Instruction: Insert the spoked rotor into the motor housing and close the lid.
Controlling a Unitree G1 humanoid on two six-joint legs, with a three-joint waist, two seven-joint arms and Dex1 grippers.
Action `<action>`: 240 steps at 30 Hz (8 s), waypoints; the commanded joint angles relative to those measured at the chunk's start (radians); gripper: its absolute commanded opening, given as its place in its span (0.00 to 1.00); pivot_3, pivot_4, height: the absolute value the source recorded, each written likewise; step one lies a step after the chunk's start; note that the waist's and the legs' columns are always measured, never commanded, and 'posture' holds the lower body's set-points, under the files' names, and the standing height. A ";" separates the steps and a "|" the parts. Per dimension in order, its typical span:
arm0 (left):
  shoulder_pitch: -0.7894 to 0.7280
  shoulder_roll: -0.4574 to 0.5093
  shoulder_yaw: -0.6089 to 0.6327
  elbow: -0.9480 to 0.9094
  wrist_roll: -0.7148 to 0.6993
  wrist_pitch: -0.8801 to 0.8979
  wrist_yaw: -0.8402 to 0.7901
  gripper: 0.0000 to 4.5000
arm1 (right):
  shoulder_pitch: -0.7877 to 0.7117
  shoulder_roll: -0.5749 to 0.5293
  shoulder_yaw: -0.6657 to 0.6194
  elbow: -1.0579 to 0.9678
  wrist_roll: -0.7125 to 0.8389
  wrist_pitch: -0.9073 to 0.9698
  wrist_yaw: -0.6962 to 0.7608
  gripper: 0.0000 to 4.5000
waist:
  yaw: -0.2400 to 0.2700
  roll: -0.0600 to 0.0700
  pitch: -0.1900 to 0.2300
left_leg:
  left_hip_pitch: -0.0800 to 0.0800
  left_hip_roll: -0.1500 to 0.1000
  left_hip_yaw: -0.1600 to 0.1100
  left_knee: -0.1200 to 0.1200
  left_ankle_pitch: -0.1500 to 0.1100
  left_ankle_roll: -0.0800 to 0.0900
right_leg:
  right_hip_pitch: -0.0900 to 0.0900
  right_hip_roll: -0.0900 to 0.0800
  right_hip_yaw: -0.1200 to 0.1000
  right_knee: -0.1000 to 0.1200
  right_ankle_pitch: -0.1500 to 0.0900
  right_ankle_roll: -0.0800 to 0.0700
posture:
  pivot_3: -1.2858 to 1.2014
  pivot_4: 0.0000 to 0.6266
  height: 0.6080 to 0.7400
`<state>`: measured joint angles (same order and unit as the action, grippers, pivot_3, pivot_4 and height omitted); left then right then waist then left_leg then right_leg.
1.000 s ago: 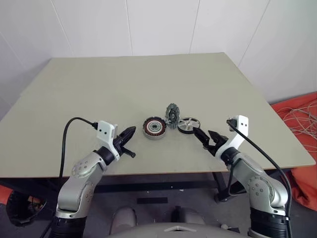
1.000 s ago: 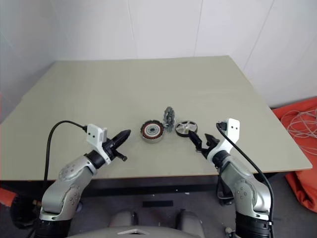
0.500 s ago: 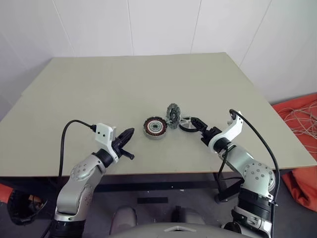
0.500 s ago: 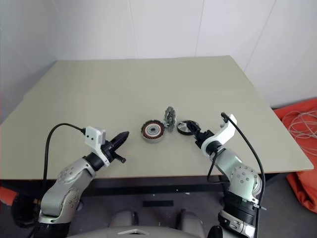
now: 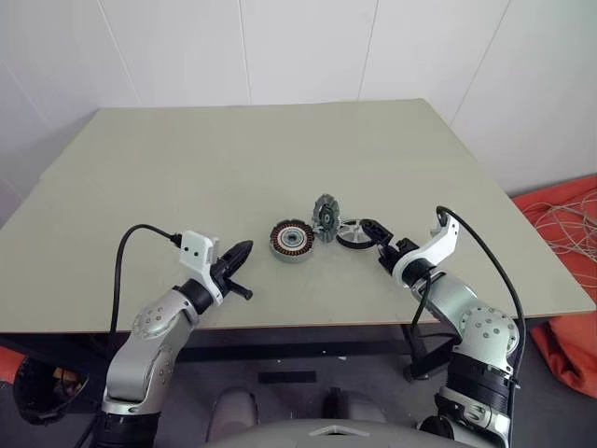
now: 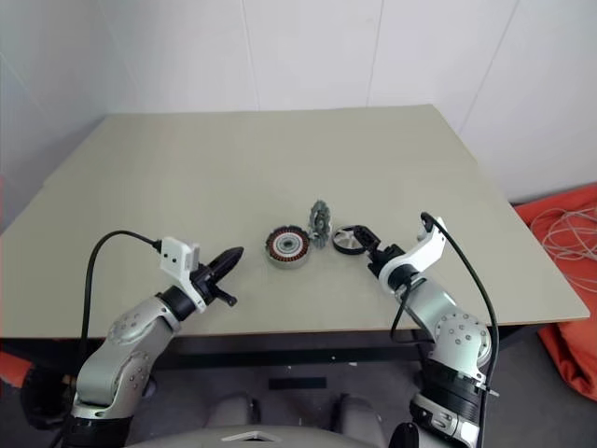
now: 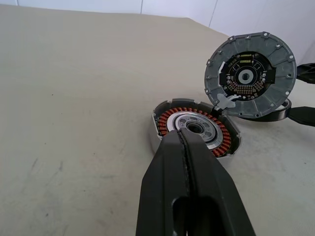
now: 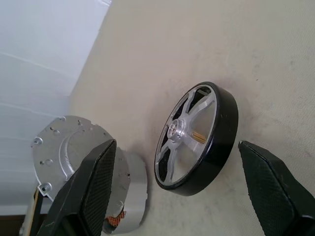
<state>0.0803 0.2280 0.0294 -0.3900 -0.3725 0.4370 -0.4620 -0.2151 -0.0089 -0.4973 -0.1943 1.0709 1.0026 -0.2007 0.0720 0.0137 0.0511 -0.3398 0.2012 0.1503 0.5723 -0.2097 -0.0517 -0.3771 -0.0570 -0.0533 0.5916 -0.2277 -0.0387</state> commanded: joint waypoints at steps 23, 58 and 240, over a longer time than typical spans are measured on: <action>-0.037 0.016 0.001 -0.040 -0.024 0.039 0.016 0.00 | -0.009 0.002 0.035 0.000 0.123 -0.050 -0.109 0.06 | 0.000 0.000 0.000 | 0.000 0.000 0.000 0.001 0.000 0.000 | 0.000 0.000 0.000 0.001 0.000 0.001 | 0.52 0.00 1.00; -0.030 0.002 -0.016 -0.046 -0.054 0.055 0.035 0.00 | -0.147 0.070 0.105 -0.005 0.583 -0.341 -0.134 0.06 | -0.001 0.000 0.000 | -0.007 0.000 0.000 0.007 0.003 -0.005 | -0.012 0.000 0.001 0.015 -0.001 -0.001 | 0.52 0.00 1.00; -0.011 0.026 -0.024 -0.063 -0.090 0.082 0.041 0.00 | -0.006 -0.470 0.532 -0.260 0.285 -0.034 0.296 0.00 | 0.027 -0.010 -0.007 | -0.010 0.001 -0.001 0.011 0.003 -0.005 | -0.012 0.000 0.000 0.015 0.000 0.002 | 0.52 0.00 1.00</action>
<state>0.0841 0.2495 -0.0003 -0.4358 -0.4471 0.5236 -0.4114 -0.1895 -0.4708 0.0144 -0.4009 1.4347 1.0046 0.0430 0.0986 0.0037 0.0439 -0.3493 0.2019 0.1492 0.5829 -0.2064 -0.0568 -0.3891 -0.0572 -0.0532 0.6062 -0.2273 -0.0369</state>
